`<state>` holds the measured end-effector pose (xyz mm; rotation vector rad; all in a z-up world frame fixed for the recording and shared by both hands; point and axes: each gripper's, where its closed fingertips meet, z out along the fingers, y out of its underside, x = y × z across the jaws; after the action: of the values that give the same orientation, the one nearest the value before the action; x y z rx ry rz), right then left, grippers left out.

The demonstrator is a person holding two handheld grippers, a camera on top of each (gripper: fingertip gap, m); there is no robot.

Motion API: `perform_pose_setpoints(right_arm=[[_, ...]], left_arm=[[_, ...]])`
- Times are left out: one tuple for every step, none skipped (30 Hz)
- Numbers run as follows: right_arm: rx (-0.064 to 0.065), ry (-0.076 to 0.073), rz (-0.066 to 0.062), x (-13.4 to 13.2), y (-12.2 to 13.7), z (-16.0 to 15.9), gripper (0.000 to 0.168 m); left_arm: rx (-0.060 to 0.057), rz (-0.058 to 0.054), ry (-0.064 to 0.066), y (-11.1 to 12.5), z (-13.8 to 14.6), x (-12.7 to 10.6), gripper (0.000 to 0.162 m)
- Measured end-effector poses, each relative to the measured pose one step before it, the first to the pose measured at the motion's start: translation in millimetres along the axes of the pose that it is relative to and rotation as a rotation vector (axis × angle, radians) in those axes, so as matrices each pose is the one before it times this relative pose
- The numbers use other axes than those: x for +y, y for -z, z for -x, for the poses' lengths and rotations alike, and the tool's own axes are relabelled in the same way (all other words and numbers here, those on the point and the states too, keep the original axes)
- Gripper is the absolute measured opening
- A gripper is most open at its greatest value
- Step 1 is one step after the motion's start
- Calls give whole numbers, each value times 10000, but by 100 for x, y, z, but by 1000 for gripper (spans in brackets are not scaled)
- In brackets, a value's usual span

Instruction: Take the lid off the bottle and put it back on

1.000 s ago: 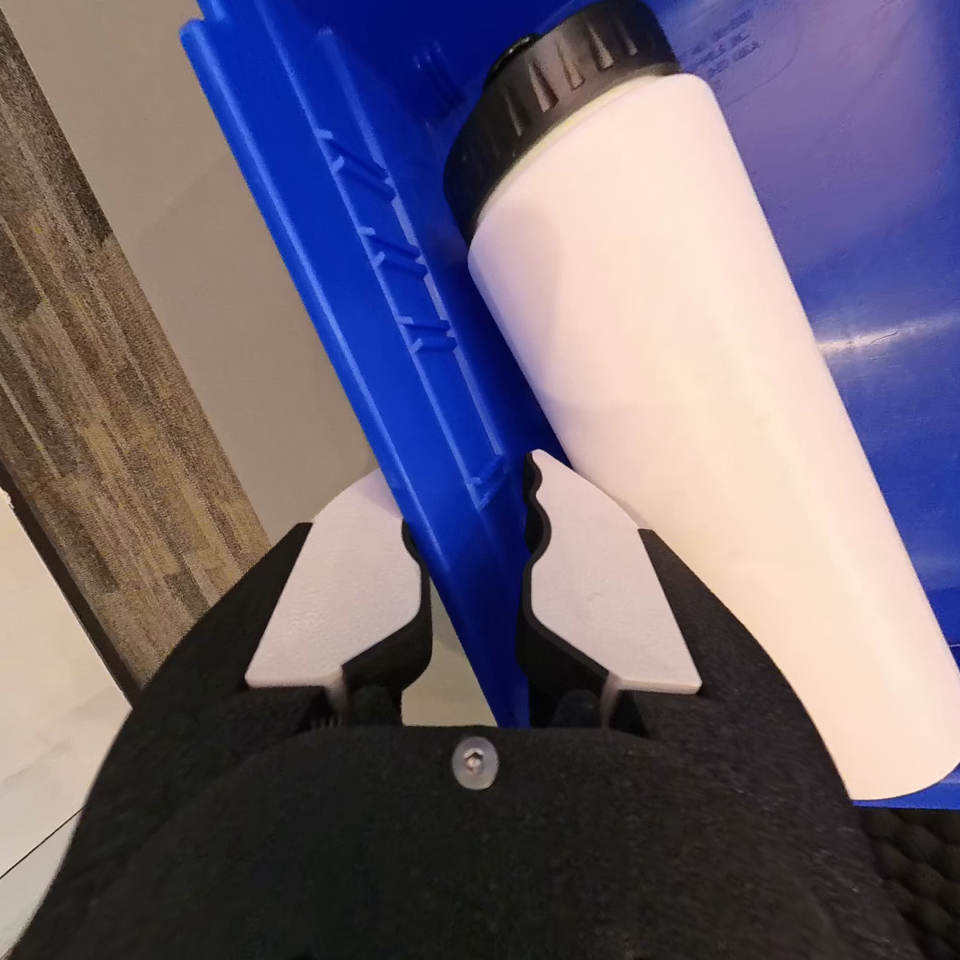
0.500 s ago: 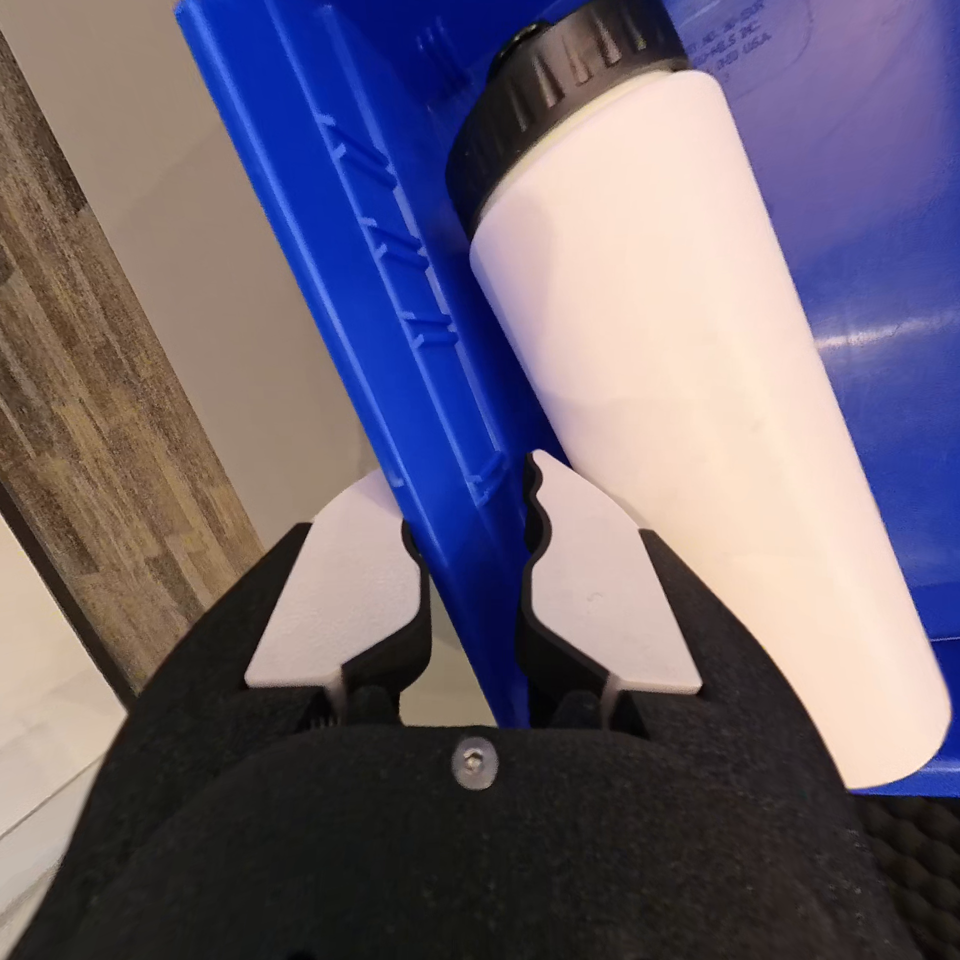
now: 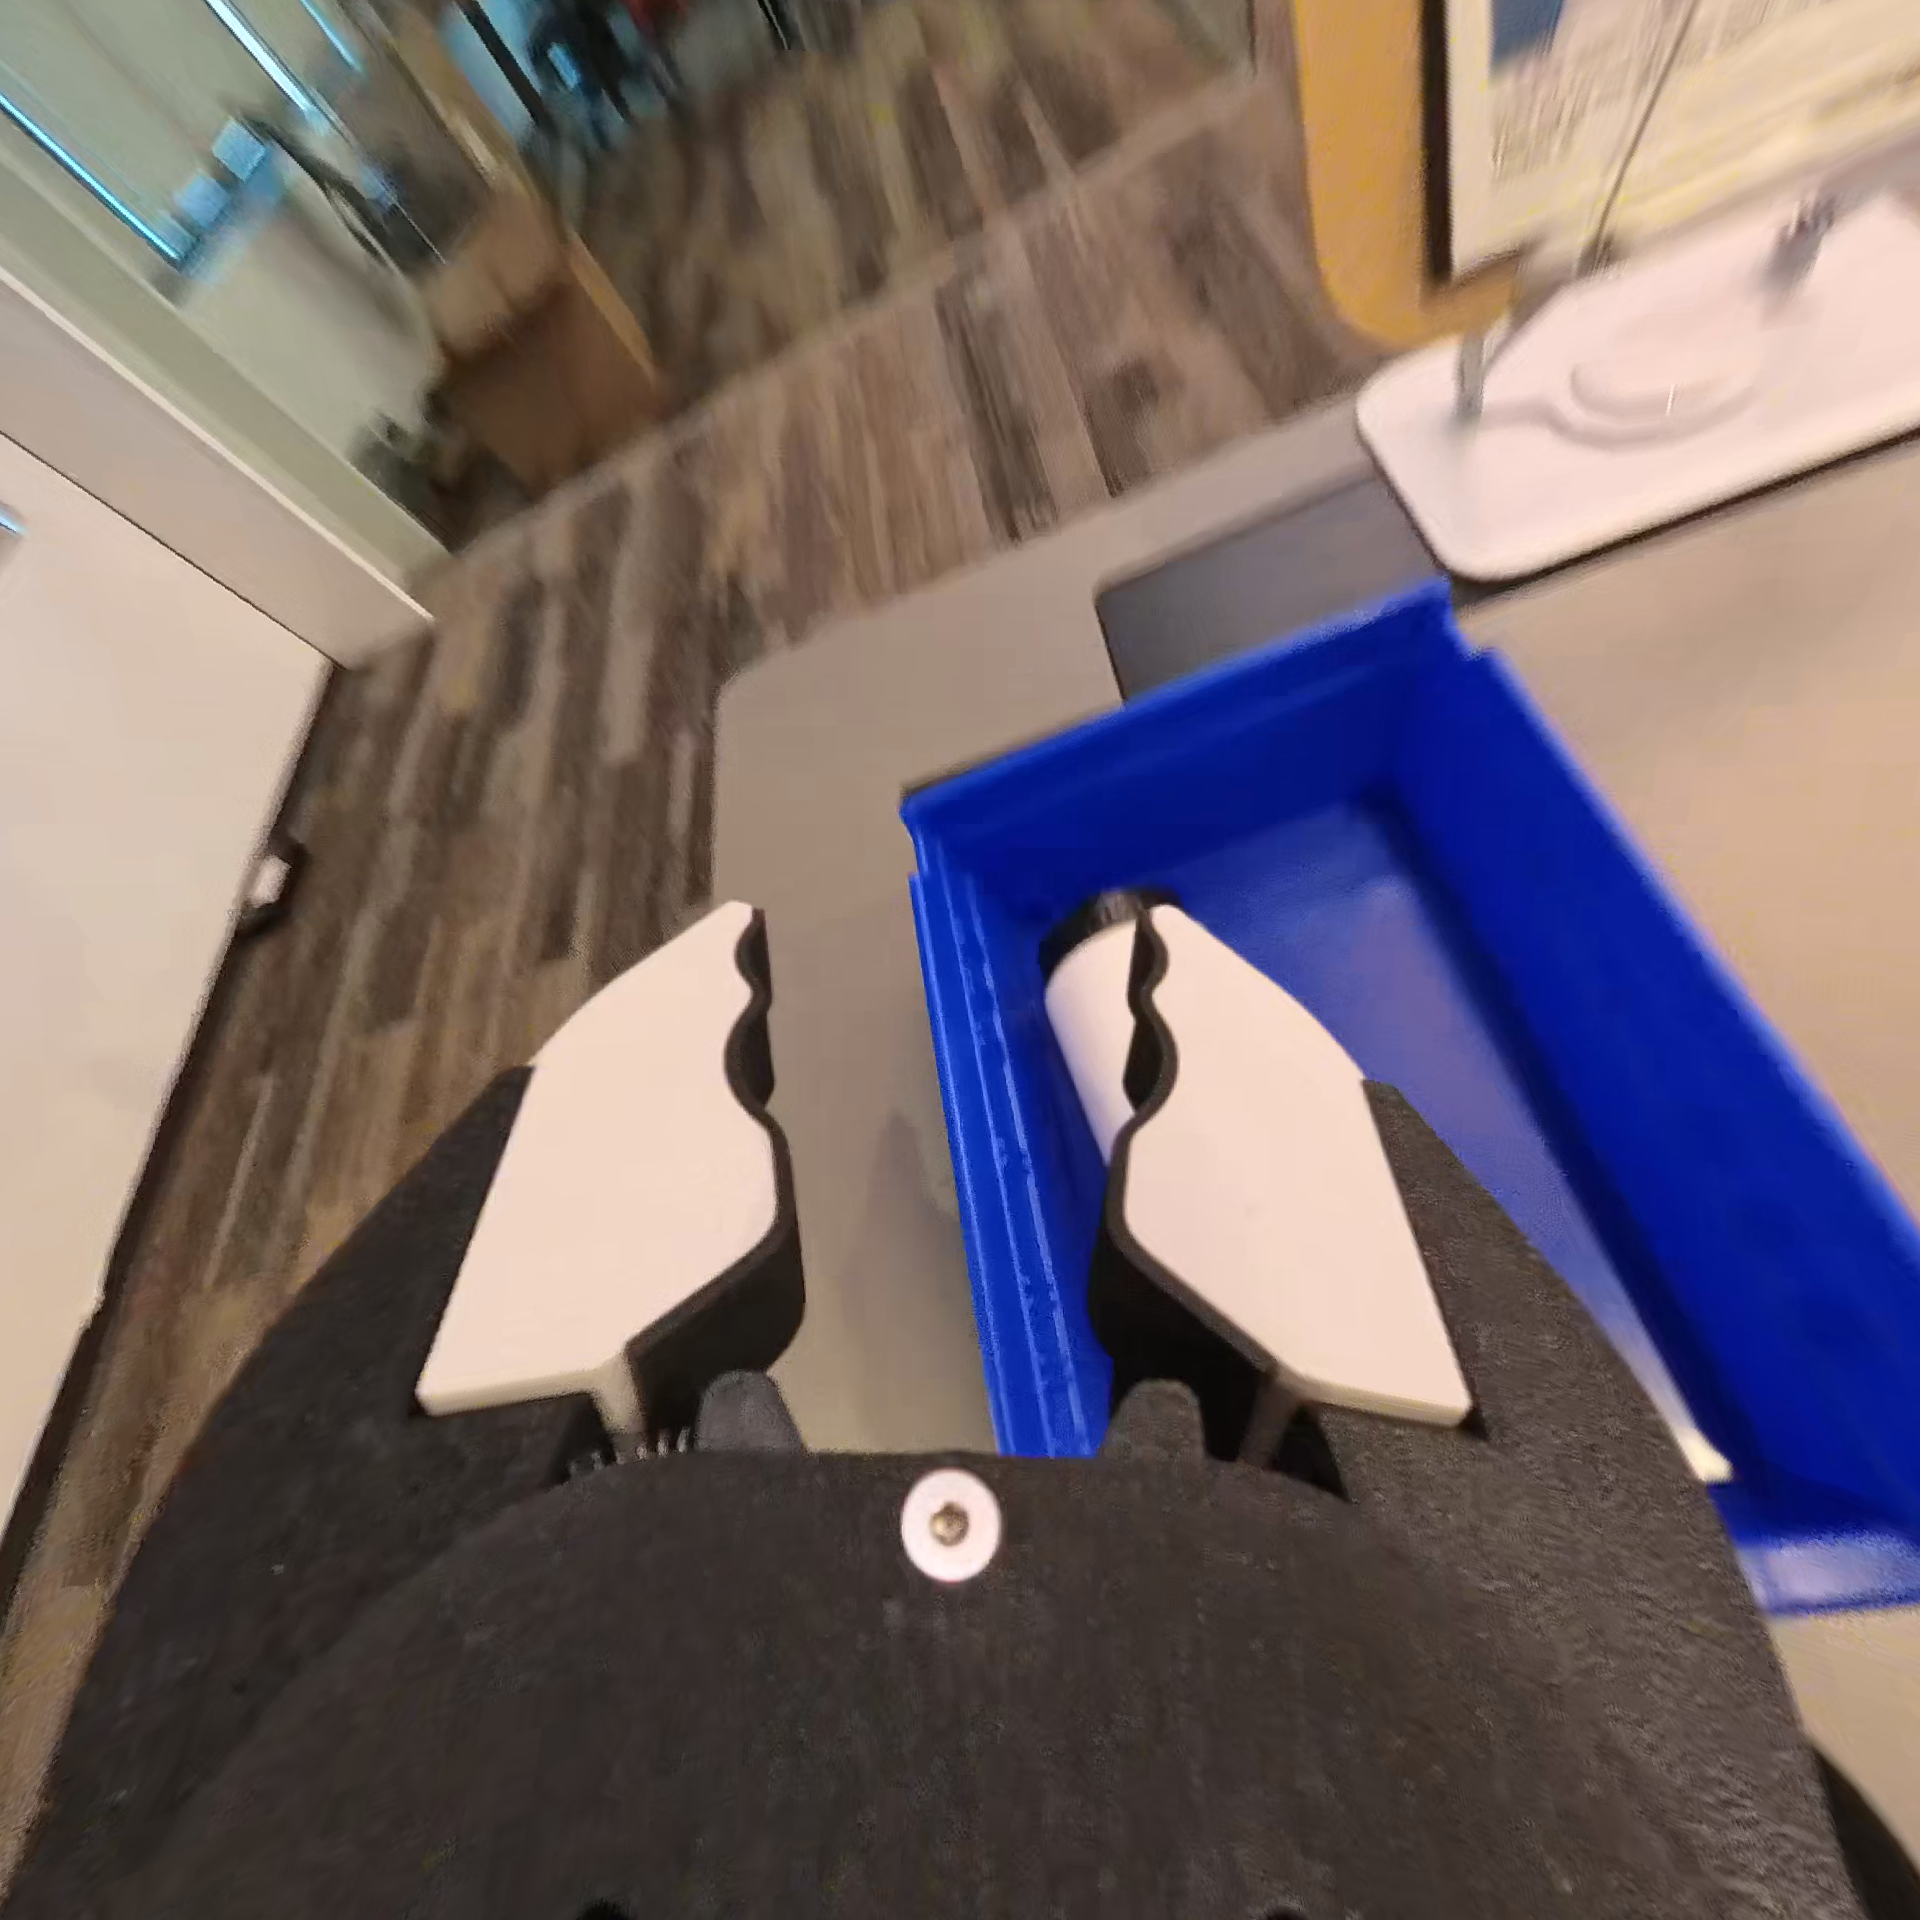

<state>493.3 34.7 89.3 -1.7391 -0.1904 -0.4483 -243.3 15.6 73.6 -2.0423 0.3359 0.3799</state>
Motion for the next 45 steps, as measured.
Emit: perform_pose_setpoints(right_arm=[[-108,292,-753,-1518,412,888,53],[-265,174,-574,-1252,161,1058,57],[-290,-10,-313,-924,-69,982,62],[-332,-181,-16,-502,-246,951,63],[-429,-304,128,-253,-365,1004,65],[-472,-349,54,-290,-382,1021,67],[-462,-274,-52,-377,-360,978,67],[-323,-126,-102,-418,-317,782,67],[-130,29,-177,-498,-283,528,67],[-19,135,-218,-538,-274,381,66],[-2,177,-161,-450,-273,327,66],[-30,145,-51,-272,-300,313,66],[-103,59,85,-60,-315,397,66],[-188,-17,212,188,-333,494,66],[-242,-53,288,415,-344,591,66],[-244,-30,269,542,-328,625,66],[-156,53,150,495,-327,518,67],[-33,161,18,370,-321,337,66],[-11,231,63,397,-334,242,66],[-34,213,258,584,-333,210,66],[-28,153,343,635,-295,145,66],[-35,117,241,425,-234,150,66],[-47,77,91,188,-182,154,66],[-64,20,3,36,-131,174,66],[-91,-16,-35,-42,-112,205,66],[-111,-23,-23,-41,-113,237,66],[-98,-6,28,47,-138,216,66],[-49,33,68,104,-137,166,66],[-3,79,86,135,-150,108,66],[9,97,98,159,-150,96,66],[2,90,96,155,-142,114,66],[-9,79,73,109,-133,135,66],[-21,66,54,79,-119,141,66],[-29,53,46,54,-99,158,66],[-31,48,40,41,-85,141,66],[-31,48,35,33,-73,132,66],[-22,46,28,38,-71,121,66],[-18,40,15,20,-66,110,66],[-29,28,20,34,-68,113,66],[-36,24,43,68,-89,132,66],[-28,40,58,80,-104,124,66],[-22,65,67,95,-109,123,66],[-13,83,77,113,-105,127,66],[8,93,81,122,-115,92,66],[20,100,82,110,-109,92,66]], left_arm=[[-384,-537,23,926,-49,-1235,64],[-369,-504,58,770,-67,-1166,65],[-310,-483,41,625,-163,-1119,67],[-257,-423,21,508,-250,-963,68],[-253,-356,59,396,-222,-789,68],[-234,-298,82,289,-203,-629,68],[-114,-234,42,169,-332,-511,70],[-12,-147,23,94,-400,-378,72],[35,-16,33,24,-401,-109,75],[92,160,-12,-45,-426,169,78],[179,277,-90,-52,-501,325,79],[259,374,-120,-16,-530,522,72],[183,378,-9,-82,-374,586,71],[162,377,-1,-148,-304,551,72],[130,363,1,-223,-225,595,74],[194,492,15,-298,-230,867,70],[232,649,80,-453,-234,1140,69],[336,796,99,-613,-328,1397,69],[454,887,118,-786,-453,1545,70],[383,891,130,-931,-304,1489,74],[251,928,62,-1010,-99,1469,77],[130,806,20,-1021,49,1133,81],[86,582,57,-1021,70,859,80],[16,452,49,-998,153,547,80],[-61,429,51,-931,239,489,80],[-189,455,42,-850,366,491,82],[-179,448,-2,-784,292,531,83],[-33,425,-42,-743,34,506,84],[93,358,-27,-696,-156,415,85],[141,301,-14,-612,-205,300,86],[103,190,1,-539,-130,90,88],[94,136,56,-464,-99,45,87],[109,211,44,-441,-132,181,87],[54,231,11,-426,-48,163,91],[98,170,21,-422,-127,121,91],[94,152,13,-410,-125,82,90],[57,161,0,-403,-72,65,90],[72,167,35,-373,-103,102,90],[97,174,59,-348,-135,101,89],[93,134,46,-321,-135,24,90],[-20,102,58,-291,38,-47,92],[-145,107,60,-250,258,29,93],[-126,82,66,-190,248,9,91],[-50,-62,28,-59,133,-173,87],[20,-41,17,-51,27,-147,86]])
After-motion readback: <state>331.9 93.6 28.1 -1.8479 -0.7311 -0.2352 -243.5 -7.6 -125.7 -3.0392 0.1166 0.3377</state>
